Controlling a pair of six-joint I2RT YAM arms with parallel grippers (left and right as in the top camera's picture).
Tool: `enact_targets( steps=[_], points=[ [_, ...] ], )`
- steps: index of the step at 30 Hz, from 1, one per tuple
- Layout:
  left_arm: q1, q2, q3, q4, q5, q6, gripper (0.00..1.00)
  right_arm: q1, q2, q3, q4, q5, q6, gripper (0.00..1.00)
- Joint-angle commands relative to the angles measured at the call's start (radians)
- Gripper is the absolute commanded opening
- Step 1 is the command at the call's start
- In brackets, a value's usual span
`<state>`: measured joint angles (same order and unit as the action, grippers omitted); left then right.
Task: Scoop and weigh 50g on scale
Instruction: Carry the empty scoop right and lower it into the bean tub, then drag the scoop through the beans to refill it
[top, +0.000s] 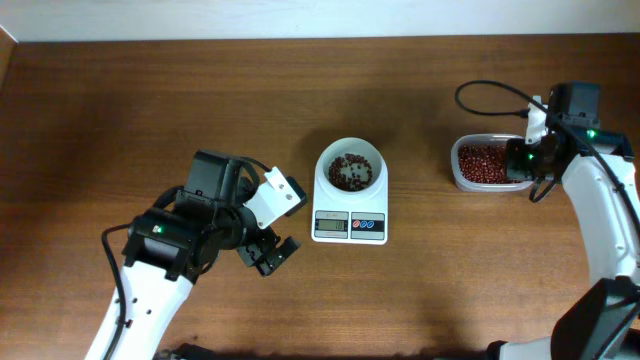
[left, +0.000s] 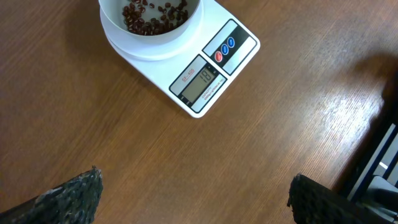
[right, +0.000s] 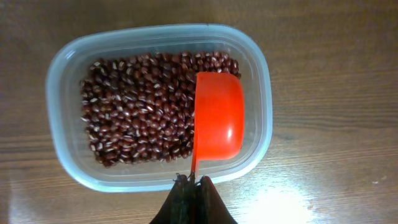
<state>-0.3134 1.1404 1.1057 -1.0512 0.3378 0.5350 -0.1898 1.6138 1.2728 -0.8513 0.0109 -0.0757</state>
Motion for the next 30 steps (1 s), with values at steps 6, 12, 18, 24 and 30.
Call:
enact_targets(
  steps=[6, 12, 18, 24, 30],
  points=[
    [0.004, -0.010, 0.013, 0.001, 0.014, 0.017, 0.99, -0.016, 0.100, -0.024, 0.032, -0.068, -0.026, 0.04],
    [0.004, -0.010, 0.013, 0.002, 0.014, 0.017, 0.99, -0.048, 0.134, -0.024, 0.033, -0.254, -0.051, 0.04],
    [0.004, -0.010, 0.013, 0.001, 0.014, 0.017, 0.99, -0.212, 0.142, -0.024, 0.014, -0.543, -0.105, 0.04],
    [0.004, -0.010, 0.013, 0.001, 0.014, 0.017, 0.99, -0.224, 0.162, -0.024, -0.001, -0.587, -0.112, 0.04],
    [0.004, -0.010, 0.013, 0.001, 0.014, 0.017, 0.99, -0.224, 0.198, -0.025, 0.021, -0.608, -0.112, 0.04]
  ],
)
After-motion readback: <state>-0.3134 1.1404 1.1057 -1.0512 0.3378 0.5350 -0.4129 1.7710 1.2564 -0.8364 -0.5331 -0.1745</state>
